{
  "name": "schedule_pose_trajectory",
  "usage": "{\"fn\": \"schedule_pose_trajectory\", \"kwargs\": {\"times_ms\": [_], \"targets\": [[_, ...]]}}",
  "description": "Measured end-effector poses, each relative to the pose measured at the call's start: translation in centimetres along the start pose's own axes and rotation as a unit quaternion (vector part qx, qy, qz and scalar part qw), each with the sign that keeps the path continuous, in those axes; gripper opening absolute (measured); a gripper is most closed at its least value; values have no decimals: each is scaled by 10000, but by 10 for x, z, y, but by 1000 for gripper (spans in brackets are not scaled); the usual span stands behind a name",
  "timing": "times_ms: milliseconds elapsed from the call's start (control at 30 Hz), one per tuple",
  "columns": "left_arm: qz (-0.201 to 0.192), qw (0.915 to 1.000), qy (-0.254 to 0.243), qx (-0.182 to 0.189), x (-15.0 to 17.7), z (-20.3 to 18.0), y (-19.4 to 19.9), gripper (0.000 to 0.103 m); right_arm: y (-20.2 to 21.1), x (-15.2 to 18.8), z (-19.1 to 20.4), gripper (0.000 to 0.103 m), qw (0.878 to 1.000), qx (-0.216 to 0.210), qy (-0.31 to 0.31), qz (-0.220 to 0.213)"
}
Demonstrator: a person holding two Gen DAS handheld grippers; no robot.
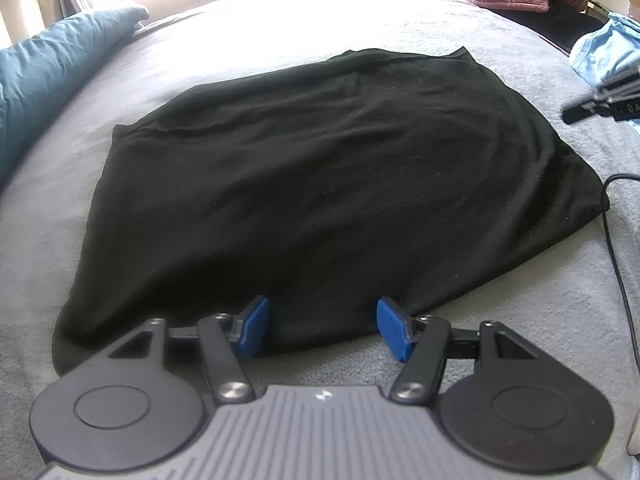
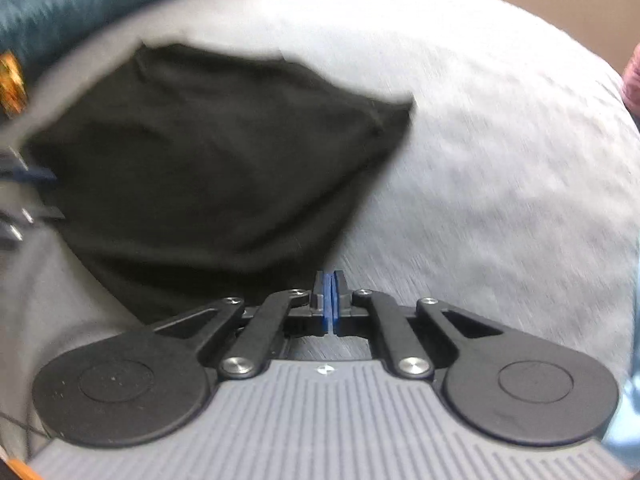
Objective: Fold clothes
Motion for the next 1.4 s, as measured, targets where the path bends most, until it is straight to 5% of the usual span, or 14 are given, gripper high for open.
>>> {"fn": "schedule_pose_trajectory", "kwargs": {"times_ms": [133,233,333,567,667,767,867,967,1033,1133,1267,1400], "targets": [[14,10000,14,-35,1,0,2,62,-14,-11,31,2,9965,-188,805,-83],[4,10000,41,-53,2,1,5,62,-51,14,39,4,9838,-419,1214,1247],[-58,10000,48,-56,4,4,7,62,-41,18,32,4,9733,-561,1283,1821],[-23,9999,27,-109,1,3,2,62,-23,-25,57,5,9819,-965,1238,1059],[-66,9999,3,-134,4,4,6,62,-47,10,67,5,9602,-1152,1459,2086],[-108,9999,51,-79,8,7,11,62,-33,14,68,6,9356,-1768,1574,2619],[-111,9999,51,-83,9,7,9,62,-18,-11,68,6,9414,-1674,1868,2257],[-49,9999,66,-104,8,5,5,62,-25,-38,65,7,9638,-1432,1627,1552],[-49,9999,58,-104,8,5,5,62,-45,-30,72,7,9630,-1451,1544,1666],[-36,9999,88,-67,13,9,6,62,-42,0,100,7,9461,-1497,2255,1780],[2,9997,232,-73,17,17,3,63,-17,20,127,6,9039,-1893,3121,2231],[40,9991,413,10,15,21,1,64,-20,-12,117,7,9356,-1586,2670,1683]]}}
Point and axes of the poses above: each gripper's, at about its wrist camera, not at the fingertips, and y roughly against the way its jaws point, z to its left, x to its underside, the point moved 7 cm from there along -y, roughly the way its jaws point, and after that the axes turned 10 degrees about z, right-handed, at the moved point
